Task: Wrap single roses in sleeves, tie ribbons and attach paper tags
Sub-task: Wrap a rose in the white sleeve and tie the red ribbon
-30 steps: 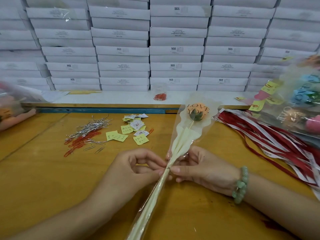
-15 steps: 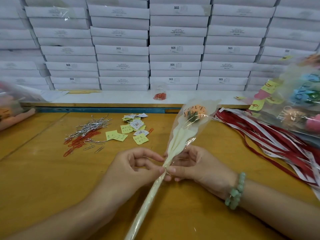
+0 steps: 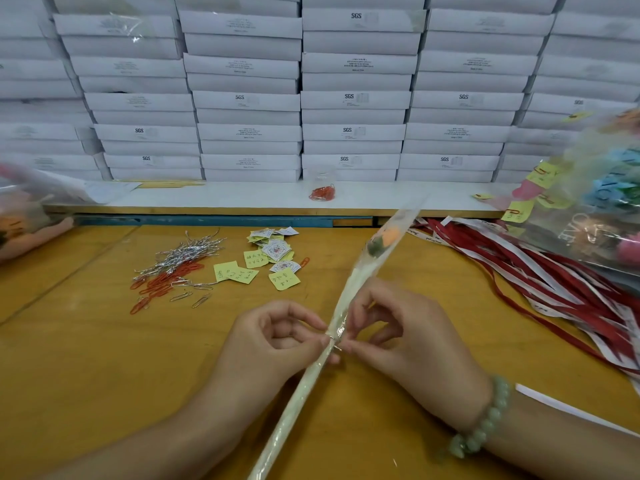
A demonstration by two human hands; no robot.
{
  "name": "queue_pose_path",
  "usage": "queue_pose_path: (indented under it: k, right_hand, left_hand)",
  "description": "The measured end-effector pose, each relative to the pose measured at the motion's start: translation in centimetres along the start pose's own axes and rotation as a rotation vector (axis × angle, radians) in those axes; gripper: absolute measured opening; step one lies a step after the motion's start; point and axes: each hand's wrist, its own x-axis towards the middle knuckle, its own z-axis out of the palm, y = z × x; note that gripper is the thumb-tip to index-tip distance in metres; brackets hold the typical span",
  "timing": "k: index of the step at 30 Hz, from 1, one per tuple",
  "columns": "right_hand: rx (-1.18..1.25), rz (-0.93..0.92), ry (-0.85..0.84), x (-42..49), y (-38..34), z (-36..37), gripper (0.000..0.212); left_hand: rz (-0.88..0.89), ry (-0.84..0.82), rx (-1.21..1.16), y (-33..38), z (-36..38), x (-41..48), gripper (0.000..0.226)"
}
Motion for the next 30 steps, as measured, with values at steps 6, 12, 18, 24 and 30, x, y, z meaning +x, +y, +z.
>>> queue_pose_path:
  k: [6, 12, 18, 24, 30]
  right_hand:
    - [-0.345, -0.235, -0.128, -0.5, -0.6, -0.2, 0.016]
    - [-0.423, -0.303, -0.162, -0.5, -0.9, -0.5, 0.007]
    - [-0.405, -0.248, -0.131, -0.6, -0.7, -0.3, 0.011]
    - [-0.127, -0.019, -0.039, -0.4, -0.7, 0.2, 0.024]
    - [0.492, 0.502, -0.01, 0.1, -1.3, 0.4, 0.031]
  left_hand:
    - [-0.01, -0.016, 0.002, 0.0, -0.2, 0.3, 0.014]
    - [-0.018, -0.015, -0.001, 0.2, -0.3, 0.1, 0.029]
    - [-0.023, -0.007, -0.002, 0.2, -0.3, 0.2, 0.031]
    - [0.002, 0.007, -0.004, 0.1, -0.1, 0.1, 0.016]
    - [0.053, 0.048, -0.015, 0.2, 0.2, -0.2, 0.018]
